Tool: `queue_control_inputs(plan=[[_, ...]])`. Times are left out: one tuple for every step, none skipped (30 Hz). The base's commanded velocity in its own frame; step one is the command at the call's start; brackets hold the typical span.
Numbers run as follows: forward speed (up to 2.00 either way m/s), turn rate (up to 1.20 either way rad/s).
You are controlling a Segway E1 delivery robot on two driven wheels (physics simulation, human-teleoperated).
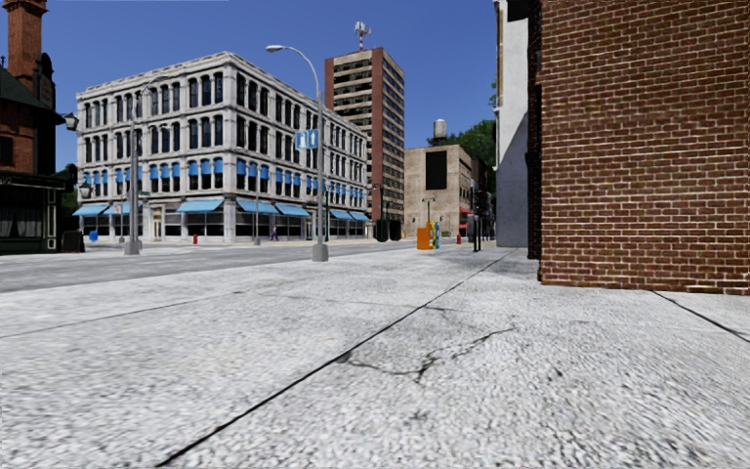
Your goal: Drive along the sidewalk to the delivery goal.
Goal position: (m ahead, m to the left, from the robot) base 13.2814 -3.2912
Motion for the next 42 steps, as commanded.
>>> queue_control_inputs(plan=[[2.00,0.00],[2.00,0.00],[2.00,0.00],[2.00,0.00],[2.00,0.00],[2.00,0.00],[2.00,0.00],[2.00,-0.02],[2.00,-0.02],[2.00,-0.04],[2.00,-0.04],[2.00,-0.04],[2.00,-0.04],[2.00,-0.04],[2.00,-0.04],[2.00,-0.05],[2.00,-0.05],[2.00,-0.17],[2.00,-0.27],[2.00,-0.27],[2.00,-0.29],[2.00,-0.30],[2.00,-0.30],[2.00,-0.30],[2.00,-0.30],[2.00,-0.29],[2.00,-0.29],[2.00,-0.27],[2.00,-0.26],[2.00,-0.25],[2.00,-0.25],[2.00,-0.18],[2.00,-0.03],[2.00,0.00],[2.00,0.00],[2.00,0.00],[2.00,0.00],[2.00,0.00],[2.00,0.00],[2.00,0.00],[2.00,0.00],[2.00,0.00]])
